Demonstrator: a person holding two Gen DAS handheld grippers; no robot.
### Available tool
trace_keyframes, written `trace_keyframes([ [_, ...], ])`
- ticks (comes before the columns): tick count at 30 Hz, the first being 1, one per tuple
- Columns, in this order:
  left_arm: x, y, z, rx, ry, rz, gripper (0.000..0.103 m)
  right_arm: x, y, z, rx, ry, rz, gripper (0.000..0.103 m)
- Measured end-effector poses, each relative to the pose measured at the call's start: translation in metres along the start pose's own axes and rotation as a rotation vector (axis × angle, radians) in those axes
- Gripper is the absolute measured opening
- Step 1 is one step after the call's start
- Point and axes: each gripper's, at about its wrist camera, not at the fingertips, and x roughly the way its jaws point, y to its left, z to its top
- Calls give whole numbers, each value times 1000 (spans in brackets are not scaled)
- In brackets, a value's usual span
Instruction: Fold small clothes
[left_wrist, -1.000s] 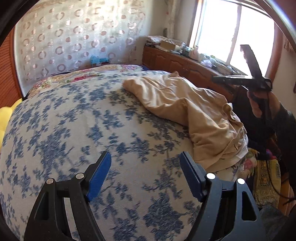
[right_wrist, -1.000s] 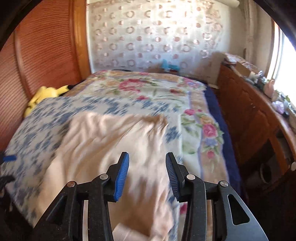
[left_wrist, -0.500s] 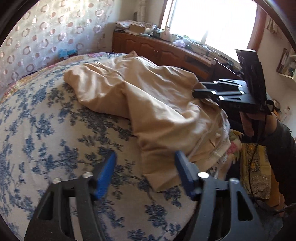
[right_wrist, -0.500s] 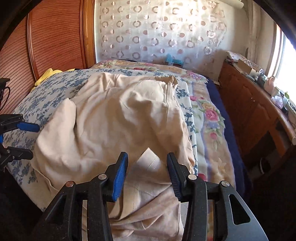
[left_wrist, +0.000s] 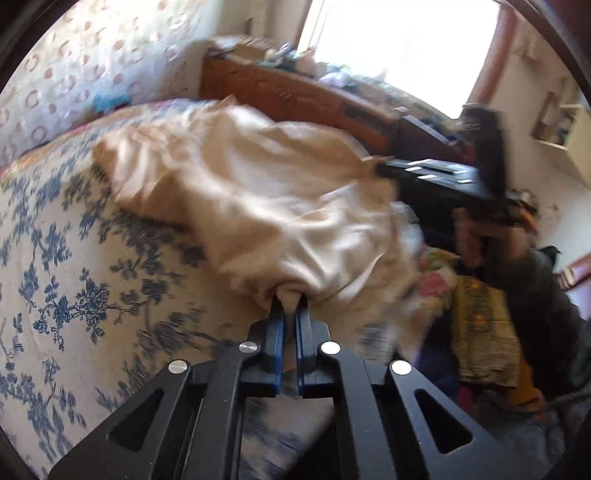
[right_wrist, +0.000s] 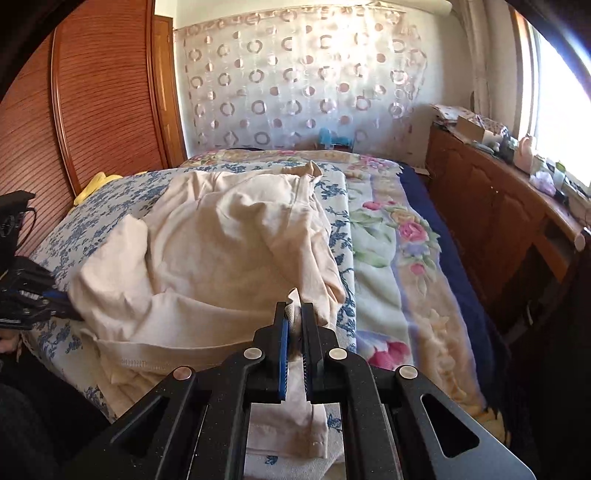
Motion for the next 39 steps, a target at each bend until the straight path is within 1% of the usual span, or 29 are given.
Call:
trace_keyframes([
  [2, -17, -16, -2, 21, -22, -30, 6, -4, -2, -1, 10, -5, -5, 6],
  [4, -27, -26, -3, 30, -28, -31, 6, -9, -3, -3, 14, -8, -11, 6],
  [6, -26, -33, -8, 42, -14, -22, 6, -13, -5, -6, 19, -9, -25, 6],
  [8, -22, -33, -13, 44, 1, -10, 6, -16, -6, -12, 28, 4, -36, 6],
  [10, -18, -26, -16, 23, 13, -8, 6, -15, -10, -17, 48, 31, -45, 6],
  [13, -12, -19, -21, 3, 27, 3, 6, -15, -12, -23, 80, 70, -32, 6],
  [16, -9, -13, -25, -7, 41, 9, 6, -23, -9, -20, 83, 67, -25, 6],
  [19, -9, -12, -29, -14, 48, 8, 6, -38, -4, -15, 75, 21, -30, 7],
  [20, -9, -11, -30, -16, 48, 6, 6, -43, -3, -12, 74, 5, -35, 15],
  [21, -8, -10, -32, -17, 48, 6, 6, -47, -2, -12, 70, -8, -48, 26],
  [23, -9, -11, -32, -17, 46, 5, 6, -57, 0, -11, 60, -45, -69, 34],
  [25, -9, -11, -32, -20, 41, 4, 6, -67, 3, -8, 58, -82, -61, 36],
  [27, -9, -9, -34, -27, 40, -1, 6, -74, 5, -4, 58, -123, -69, 48],
  [28, -8, -8, -33, -29, 40, -2, 6, -74, 6, -1, 64, -132, -78, 48],
  [29, -8, -8, -33, -29, 40, -2, 6, -70, 6, 1, 72, -122, -84, 49],
  [35, -10, -7, -33, -33, 34, -7, 6, -26, 15, -2, 42, 42, -89, 48],
  [39, -8, -6, -34, -33, 44, -12, 6, -12, 9, -8, 53, 118, -84, 49],
])
